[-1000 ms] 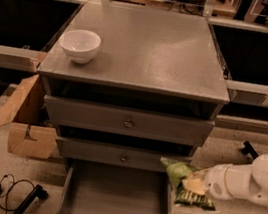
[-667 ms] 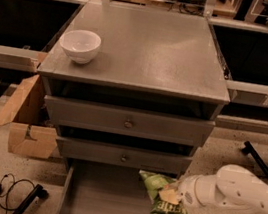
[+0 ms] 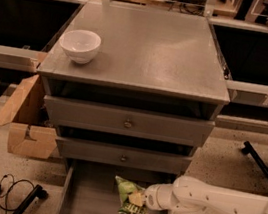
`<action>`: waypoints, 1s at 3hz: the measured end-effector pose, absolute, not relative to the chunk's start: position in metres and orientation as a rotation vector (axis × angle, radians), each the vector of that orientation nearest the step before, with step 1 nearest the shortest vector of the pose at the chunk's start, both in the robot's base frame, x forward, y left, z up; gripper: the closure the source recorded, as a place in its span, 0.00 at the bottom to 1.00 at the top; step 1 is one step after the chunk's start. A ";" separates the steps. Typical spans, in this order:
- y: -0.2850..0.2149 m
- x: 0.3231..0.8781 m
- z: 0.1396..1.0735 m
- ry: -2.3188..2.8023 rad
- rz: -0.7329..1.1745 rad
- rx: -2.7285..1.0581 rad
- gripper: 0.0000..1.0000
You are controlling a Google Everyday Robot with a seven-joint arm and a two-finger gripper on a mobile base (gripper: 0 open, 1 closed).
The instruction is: Place green jalapeno chip bag into bottom drawer
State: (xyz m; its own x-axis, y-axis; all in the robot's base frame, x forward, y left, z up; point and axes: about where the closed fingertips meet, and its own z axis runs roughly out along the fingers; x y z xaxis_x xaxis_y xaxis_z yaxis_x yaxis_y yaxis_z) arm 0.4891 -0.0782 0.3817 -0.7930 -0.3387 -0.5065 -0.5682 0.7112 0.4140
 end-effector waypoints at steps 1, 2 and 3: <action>-0.021 0.502 0.300 2.569 0.958 -0.589 1.00; 0.021 0.498 0.252 2.613 1.064 -0.567 1.00; 0.024 0.495 0.246 2.618 1.073 -0.564 0.82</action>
Offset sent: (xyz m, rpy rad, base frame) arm 0.0061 0.1449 -0.1837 0.1842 0.2965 -0.0186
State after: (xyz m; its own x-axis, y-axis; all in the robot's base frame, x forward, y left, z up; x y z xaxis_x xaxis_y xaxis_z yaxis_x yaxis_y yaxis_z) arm 0.4954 0.0244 0.2458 -0.8919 -0.2545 -0.3738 -0.4436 0.6528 0.6141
